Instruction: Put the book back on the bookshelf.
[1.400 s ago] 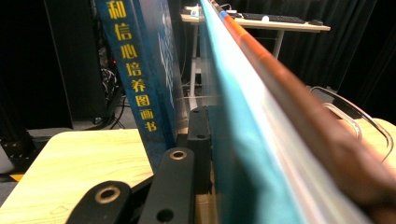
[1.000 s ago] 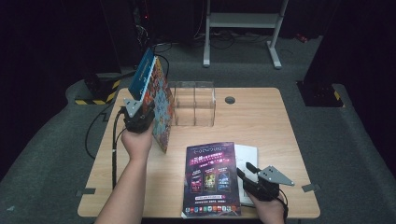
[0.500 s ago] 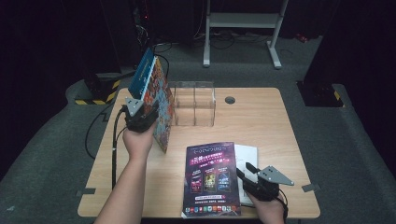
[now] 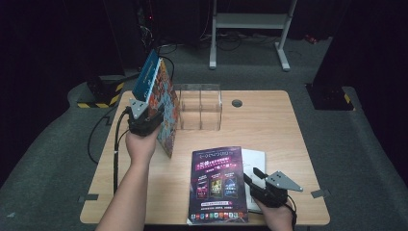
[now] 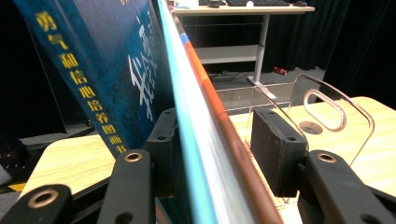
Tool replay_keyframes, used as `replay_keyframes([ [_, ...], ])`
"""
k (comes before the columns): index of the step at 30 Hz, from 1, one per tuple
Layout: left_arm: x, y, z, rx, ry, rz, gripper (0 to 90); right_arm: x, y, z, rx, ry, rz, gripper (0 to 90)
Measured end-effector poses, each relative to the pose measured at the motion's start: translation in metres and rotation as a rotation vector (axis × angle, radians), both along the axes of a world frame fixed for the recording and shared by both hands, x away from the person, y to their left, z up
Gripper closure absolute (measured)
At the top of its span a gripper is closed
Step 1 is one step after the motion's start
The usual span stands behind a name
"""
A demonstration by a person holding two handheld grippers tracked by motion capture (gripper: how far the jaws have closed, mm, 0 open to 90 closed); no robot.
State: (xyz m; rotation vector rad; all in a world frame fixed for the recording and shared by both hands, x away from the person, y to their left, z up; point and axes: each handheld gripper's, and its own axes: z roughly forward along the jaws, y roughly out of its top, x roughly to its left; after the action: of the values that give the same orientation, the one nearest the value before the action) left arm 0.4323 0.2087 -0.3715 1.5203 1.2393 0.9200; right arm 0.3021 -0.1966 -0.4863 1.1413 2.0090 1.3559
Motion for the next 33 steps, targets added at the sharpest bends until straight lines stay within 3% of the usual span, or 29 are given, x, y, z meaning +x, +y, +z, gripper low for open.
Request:
replay_keyframes([
  [10, 0.0, 0.002, 0.005, -0.011, 0.02, -0.017, 50.5, 0.0, 0.0, 0.0, -0.003, 0.0, 0.0, 52.4],
  [15, -0.002, 0.005, 0.009, -0.03, 0.007, -0.024, 50.8, 0.0, 0.0, 0.0, -0.004, -0.001, 0.0, 52.4],
  [33, -0.007, 0.008, 0.021, -0.02, -0.041, -0.004, 49.1, 0.0, 0.001, -0.001, -0.007, 0.003, 0.003, 52.4],
])
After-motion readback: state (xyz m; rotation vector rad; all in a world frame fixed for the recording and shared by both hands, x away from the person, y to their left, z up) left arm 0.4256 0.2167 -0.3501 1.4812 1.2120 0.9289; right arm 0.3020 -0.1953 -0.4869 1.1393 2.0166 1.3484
